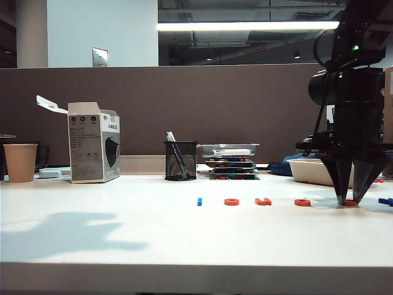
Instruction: Select the appropriate letters from the row of letter magnets placed on the table to arrange into the word "cool".
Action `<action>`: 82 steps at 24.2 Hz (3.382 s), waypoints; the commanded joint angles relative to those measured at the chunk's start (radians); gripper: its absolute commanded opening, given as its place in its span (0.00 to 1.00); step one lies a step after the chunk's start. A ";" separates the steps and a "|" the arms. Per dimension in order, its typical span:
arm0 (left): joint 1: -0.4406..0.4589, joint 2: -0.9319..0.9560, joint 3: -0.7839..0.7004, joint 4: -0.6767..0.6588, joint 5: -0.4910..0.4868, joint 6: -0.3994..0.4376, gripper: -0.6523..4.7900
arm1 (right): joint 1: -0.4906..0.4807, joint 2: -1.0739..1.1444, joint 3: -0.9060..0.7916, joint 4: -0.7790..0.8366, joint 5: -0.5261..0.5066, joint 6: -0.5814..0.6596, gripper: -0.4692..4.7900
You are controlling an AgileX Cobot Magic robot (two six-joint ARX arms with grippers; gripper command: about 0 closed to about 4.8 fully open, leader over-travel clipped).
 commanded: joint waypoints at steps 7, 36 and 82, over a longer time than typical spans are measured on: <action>0.000 -0.004 0.006 0.006 -0.004 0.005 0.11 | 0.003 -0.111 0.000 -0.022 -0.005 0.019 0.29; 0.000 -0.004 0.006 0.021 0.003 0.005 0.11 | 0.529 -0.055 -0.126 0.074 -0.015 0.454 0.29; 0.000 -0.004 0.006 0.006 0.003 0.005 0.11 | 0.285 -0.058 0.073 0.169 -0.286 0.229 0.08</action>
